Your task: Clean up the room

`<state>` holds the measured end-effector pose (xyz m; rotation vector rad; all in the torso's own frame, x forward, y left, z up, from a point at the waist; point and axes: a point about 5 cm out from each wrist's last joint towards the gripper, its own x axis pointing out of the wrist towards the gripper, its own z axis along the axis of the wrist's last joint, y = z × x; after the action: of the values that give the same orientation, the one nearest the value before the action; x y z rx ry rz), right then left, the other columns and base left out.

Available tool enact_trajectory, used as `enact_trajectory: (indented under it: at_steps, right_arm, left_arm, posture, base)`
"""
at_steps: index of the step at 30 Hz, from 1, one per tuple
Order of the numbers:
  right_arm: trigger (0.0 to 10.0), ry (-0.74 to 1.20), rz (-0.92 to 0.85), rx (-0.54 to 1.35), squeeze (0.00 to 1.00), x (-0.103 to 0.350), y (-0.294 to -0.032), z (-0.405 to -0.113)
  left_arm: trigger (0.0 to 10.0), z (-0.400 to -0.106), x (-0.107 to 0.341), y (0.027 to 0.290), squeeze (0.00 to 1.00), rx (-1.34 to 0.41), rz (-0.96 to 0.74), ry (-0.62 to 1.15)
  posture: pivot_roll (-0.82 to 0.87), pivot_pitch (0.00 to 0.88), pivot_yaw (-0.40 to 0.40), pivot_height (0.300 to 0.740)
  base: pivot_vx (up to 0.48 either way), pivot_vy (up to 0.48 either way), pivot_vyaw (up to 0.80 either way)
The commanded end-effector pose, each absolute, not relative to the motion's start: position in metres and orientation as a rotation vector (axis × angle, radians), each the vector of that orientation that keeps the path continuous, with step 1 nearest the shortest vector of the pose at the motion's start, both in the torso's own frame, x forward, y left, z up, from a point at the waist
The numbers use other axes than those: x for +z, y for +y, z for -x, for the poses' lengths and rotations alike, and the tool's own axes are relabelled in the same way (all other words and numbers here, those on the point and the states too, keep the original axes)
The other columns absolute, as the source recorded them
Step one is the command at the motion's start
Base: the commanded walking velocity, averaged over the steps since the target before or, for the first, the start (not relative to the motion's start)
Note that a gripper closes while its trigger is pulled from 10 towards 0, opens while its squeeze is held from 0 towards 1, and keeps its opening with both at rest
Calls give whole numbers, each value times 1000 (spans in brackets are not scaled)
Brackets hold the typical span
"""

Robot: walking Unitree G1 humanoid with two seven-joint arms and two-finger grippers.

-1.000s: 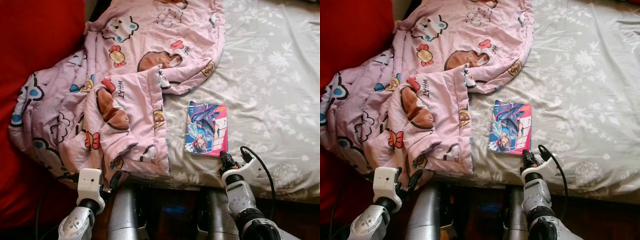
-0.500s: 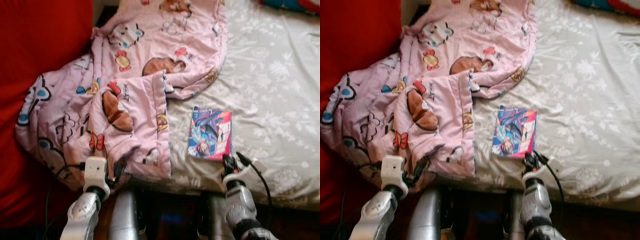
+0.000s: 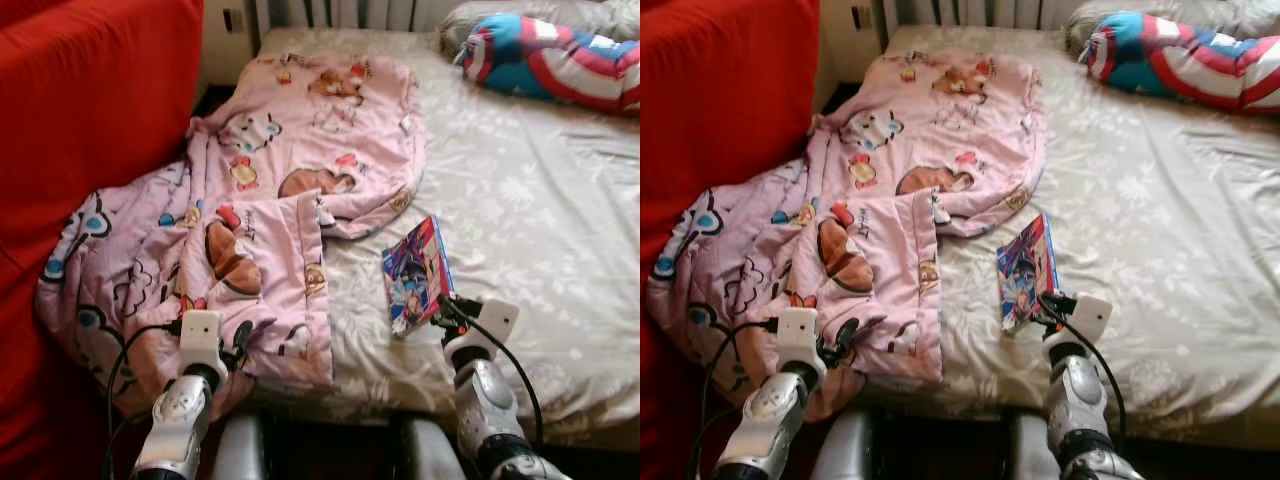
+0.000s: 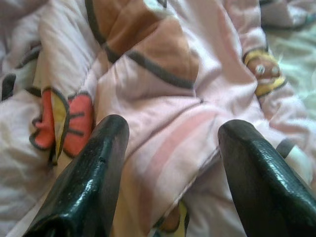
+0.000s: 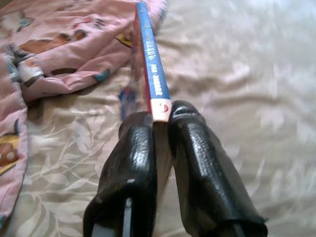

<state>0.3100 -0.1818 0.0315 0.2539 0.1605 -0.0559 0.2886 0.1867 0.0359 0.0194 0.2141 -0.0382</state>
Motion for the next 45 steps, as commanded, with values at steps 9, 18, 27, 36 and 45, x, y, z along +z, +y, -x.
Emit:
enact_trajectory:
  at_steps: [9,18,27,36,45]
  right_arm:
    - [10000,152,-181,-20,0,41,-180,-319]
    - [10000,151,-178,-20,0,40,-177,-318]
    - [10000,192,-189,-52,0,27,-177,-307]
    - [10000,217,-191,-65,0,23,-175,-305]
    - [10000,195,-201,-56,0,30,-170,-312]
  left_arm:
    - [10000,-287,19,188,0,2,5,286]
    - [10000,-282,6,205,0,25,-13,364]
    - [10000,-262,-20,212,0,23,-9,539]
    - [10000,-253,-33,211,0,35,2,640]
    - [10000,-242,-44,211,0,75,12,732]
  posture:
    - [-48,0,-54,675]
    - [-46,0,-26,710]
    - [-66,0,1,740]
    - [-64,0,-3,740]
    - [-67,0,-7,740]
  base:
    - [0,0,0]
    - [0,0,0]
    - [0,0,0]
    - [0,0,0]
    - [0,0,0]
